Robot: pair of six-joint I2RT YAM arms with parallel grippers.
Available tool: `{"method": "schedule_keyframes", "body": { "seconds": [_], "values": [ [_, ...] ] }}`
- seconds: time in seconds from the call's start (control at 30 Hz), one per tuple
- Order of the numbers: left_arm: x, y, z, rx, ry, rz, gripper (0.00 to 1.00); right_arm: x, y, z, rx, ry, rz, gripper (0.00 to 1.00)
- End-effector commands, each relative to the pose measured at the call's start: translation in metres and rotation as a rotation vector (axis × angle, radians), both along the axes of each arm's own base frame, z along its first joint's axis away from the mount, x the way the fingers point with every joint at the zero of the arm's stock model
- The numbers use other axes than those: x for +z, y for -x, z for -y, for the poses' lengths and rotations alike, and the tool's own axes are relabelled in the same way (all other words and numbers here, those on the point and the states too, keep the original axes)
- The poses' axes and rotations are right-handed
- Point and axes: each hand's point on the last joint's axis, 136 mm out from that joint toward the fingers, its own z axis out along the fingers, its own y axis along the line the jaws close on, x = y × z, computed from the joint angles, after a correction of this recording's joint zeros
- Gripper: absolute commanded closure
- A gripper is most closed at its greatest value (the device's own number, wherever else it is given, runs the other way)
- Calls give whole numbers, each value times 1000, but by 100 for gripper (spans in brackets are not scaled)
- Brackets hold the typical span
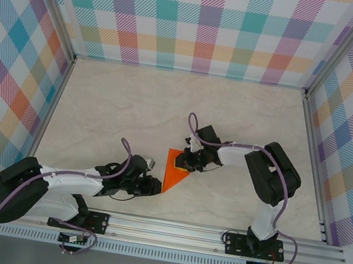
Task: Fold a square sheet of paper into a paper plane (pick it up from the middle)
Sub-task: Fourth fold the wing at the center of the table.
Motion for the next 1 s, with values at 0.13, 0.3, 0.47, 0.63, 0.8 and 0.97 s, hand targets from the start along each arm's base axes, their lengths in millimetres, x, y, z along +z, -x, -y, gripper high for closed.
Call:
{"method": "schedule_keyframes", "body": {
  "seconds": [0.13, 0.3, 0.47, 0.63, 0.8, 0.97],
  "values": [
    [44, -33, 34, -8, 83, 97, 71, -54, 10, 32, -50, 207, -43, 85],
    [29, -44, 53, -31, 65, 69, 73, -53, 8, 30, -55, 202, -41, 85],
    [-12, -36, 45, -20, -14, -27, 74, -53, 9, 31, -57, 204, -44, 85],
    [-39, -9, 21, -13, -58, -116, 76, -54, 9, 33, -59, 213, -42, 85],
    [-46, 9, -2, -10, -103, -140, 75, -57, 10, 35, -60, 224, -46, 85],
    [-45, 16, -12, -22, -134, -140, 74, -58, 10, 35, -60, 229, -50, 84]
  ]
}}
